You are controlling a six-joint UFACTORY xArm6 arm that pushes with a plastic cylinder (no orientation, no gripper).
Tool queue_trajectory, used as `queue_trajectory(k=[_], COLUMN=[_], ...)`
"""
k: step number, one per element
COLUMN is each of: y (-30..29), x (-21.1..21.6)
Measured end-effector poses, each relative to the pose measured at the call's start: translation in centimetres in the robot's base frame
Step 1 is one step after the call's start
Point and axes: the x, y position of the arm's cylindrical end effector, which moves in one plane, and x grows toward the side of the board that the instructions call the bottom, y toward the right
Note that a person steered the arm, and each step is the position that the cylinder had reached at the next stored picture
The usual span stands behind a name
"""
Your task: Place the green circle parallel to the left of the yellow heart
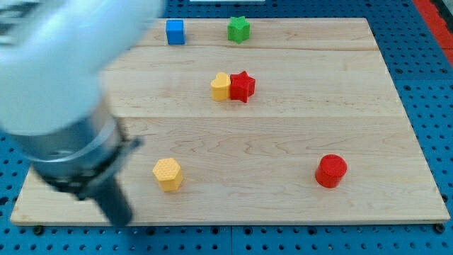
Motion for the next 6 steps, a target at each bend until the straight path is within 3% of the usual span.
queue_trajectory(k=[1, 3, 4, 6], y=[-5.2, -0.7, -6.1, -6.4], x=[-1.3, -9.5, -12.4, -19.0])
